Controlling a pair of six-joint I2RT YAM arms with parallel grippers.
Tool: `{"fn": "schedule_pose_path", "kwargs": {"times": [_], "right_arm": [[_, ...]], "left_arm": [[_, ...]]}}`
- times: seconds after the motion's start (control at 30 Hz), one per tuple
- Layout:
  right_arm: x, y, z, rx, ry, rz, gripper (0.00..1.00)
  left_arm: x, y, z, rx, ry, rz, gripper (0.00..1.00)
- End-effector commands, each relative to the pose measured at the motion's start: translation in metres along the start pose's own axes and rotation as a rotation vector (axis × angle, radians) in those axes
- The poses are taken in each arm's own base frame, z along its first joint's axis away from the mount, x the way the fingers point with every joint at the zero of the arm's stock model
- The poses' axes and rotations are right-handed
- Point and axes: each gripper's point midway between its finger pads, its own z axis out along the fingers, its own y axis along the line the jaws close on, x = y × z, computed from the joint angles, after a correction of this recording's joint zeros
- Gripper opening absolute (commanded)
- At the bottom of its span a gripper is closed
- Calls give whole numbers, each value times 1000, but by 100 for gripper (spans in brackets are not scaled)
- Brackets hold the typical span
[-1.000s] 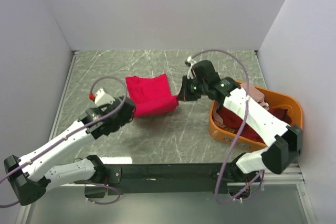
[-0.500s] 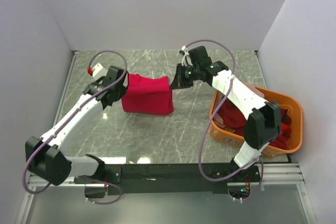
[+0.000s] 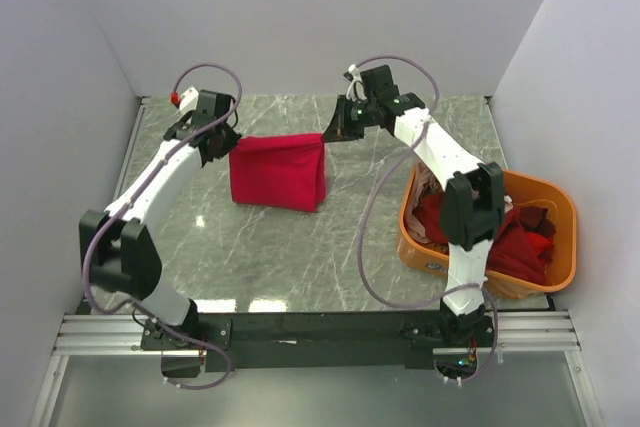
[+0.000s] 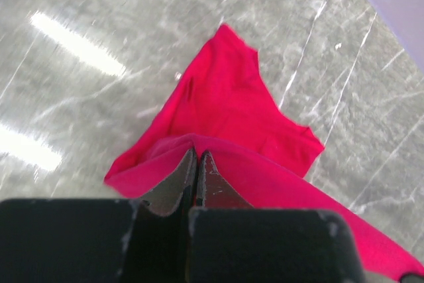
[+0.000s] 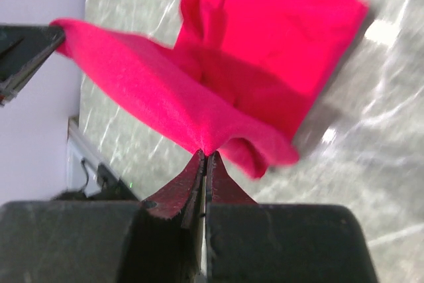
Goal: Fold and stack the t-shirts
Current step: Fold the tshirt, then neatly place the folded tshirt to the corner
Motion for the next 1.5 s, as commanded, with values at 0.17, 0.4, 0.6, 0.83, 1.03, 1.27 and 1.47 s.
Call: {"fn": "schedule_pose_path", "kwargs": {"times": [0.17,0.4,0.6,0.83,1.03,1.27,1.47], "right_arm": [[-54,-40,34,31,-57,17,0],[-83,-65,69,-1,-82,57,74],[-88,-64,61,-11,-104,26,80],[-62,-60,41,43,-89,-53,81],[-40,-43,27,68,-73,-125,81],[-30,-19,2,63,-101,-175,81],[-18,1,-28,31,-146,-195,81]], "left_arm": [[-34,-26,56,18,-31,41,1],[-22,-29,111,24,52,84,99],[-2,-14,123,3,102,140,99],[18,-4,109,72,128,153,99],[51,12,114,91,213,193,99],[83,38,124,40,299,221,76],[105,43,125,89,346,276,62]]}}
